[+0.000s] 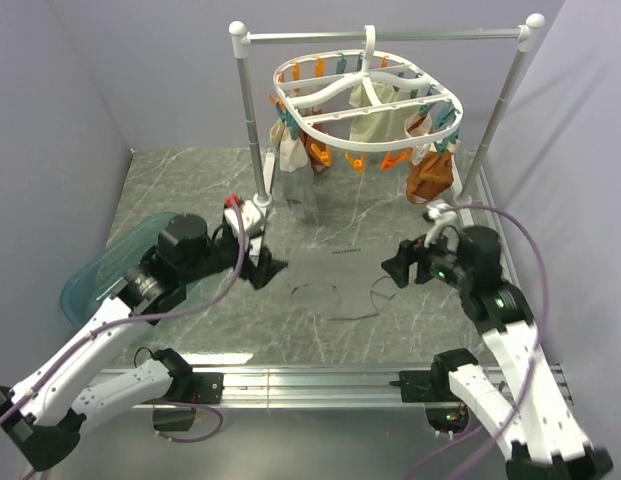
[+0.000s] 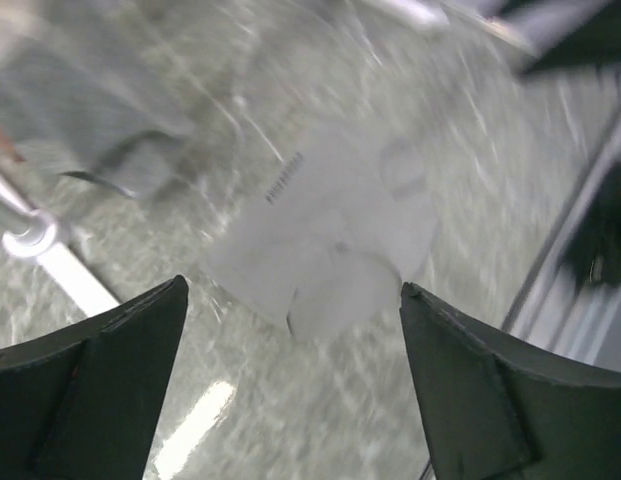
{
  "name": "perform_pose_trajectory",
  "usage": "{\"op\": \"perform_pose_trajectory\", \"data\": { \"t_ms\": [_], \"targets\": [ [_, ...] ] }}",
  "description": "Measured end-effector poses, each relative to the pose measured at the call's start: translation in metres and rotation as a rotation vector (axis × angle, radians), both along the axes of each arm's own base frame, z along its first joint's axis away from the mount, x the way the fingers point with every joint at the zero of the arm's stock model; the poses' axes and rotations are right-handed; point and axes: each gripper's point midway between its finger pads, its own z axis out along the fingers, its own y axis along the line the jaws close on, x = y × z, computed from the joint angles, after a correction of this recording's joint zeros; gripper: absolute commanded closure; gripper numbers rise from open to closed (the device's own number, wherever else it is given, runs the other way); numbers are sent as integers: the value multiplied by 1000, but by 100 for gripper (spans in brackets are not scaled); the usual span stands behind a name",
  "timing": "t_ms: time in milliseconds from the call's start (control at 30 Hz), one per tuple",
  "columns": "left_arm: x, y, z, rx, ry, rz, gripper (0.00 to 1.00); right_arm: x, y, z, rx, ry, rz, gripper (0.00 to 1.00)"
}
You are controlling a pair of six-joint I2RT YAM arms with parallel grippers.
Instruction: Clip the underwear to the hanger
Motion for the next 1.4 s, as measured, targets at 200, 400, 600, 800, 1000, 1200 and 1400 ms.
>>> {"op": "perform_pose_trajectory", "data": {
  "t_ms": [200, 400, 600, 800, 1000, 1200, 1400],
  "targets": [
    [54, -11, 60, -139, 76, 241, 1, -18, -20, 81, 84, -344, -118, 2],
    [64, -18, 105, -287, 44, 254, 1, -14, -22, 114, 132, -393, -156, 0],
    [59, -16, 155, -485, -24, 247, 14, -3, -9, 136, 173, -399, -107, 3],
    [76, -21, 172, -586, -68, 275, 44, 0, 0, 158, 222, -490, -59, 6],
    [111, -29, 154, -560, -42, 340, 47, 8, 15, 163, 259, -516, -1, 9],
    [130, -32, 143, -568, -16, 374, 48, 6, 42, 160, 265, -524, 91, 10],
    [139, -34, 151, -615, -16, 377, 49, -1, 60, 159, 249, -552, 165, 10]
  ]
}}
